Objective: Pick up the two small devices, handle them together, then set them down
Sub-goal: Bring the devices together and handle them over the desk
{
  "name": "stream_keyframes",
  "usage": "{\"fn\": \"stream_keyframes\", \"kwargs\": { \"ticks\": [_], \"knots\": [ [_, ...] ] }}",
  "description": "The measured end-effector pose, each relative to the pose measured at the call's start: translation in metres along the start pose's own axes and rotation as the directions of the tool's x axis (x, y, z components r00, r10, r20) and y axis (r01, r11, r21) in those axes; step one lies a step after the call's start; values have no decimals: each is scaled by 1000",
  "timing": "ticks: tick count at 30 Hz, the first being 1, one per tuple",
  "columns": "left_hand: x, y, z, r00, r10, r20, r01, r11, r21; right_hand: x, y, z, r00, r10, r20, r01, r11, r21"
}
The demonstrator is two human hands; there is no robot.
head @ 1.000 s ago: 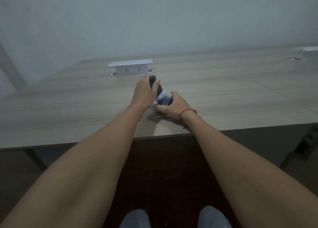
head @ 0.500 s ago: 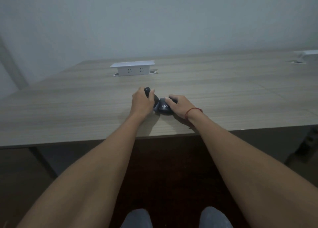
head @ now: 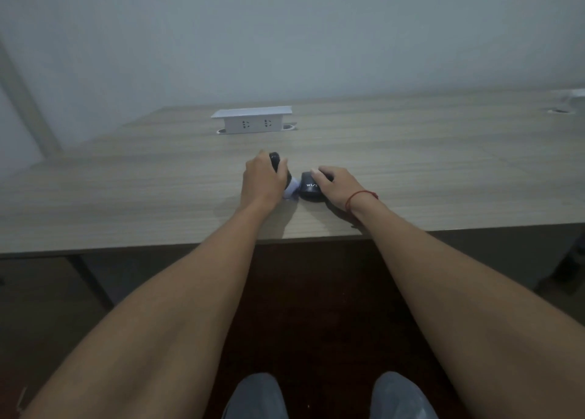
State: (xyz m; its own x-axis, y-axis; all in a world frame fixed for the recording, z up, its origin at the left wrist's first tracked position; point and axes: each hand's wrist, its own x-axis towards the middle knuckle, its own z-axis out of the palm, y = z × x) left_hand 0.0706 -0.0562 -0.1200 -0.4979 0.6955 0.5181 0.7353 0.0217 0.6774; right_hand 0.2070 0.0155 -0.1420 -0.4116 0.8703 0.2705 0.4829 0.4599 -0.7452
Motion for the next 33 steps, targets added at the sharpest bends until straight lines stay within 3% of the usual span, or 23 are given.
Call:
{"fn": "stream_keyframes", "kwargs": {
  "ticks": [4,9,14,20,26,33],
  "knots": [
    [-4,16,1,998,21,-64,-29,991,-127,2,1,0,1000,18,7,-18,1000,9],
    [-8,3,1,994,-94,-48,94,995,11,0,1,1,1000,15,0,-15,1000,5],
    [-7,17,5,989,-84,-123,60,980,-189,0,1,0,1000,14,-7,-14,1000,14],
    [-13,7,5,997,-25,-68,24,1000,-20,-2,1,0,1000,13,-4,-13,1000,15],
    [-13,15,7,990,19,-141,-53,968,-243,-1,-1,0,998,57,-8,-57,998,3],
    [6,11,-2,995,93,-43,-96,991,-91,-4,-4,1,991,136,7,-135,991,-4]
  ]
}}
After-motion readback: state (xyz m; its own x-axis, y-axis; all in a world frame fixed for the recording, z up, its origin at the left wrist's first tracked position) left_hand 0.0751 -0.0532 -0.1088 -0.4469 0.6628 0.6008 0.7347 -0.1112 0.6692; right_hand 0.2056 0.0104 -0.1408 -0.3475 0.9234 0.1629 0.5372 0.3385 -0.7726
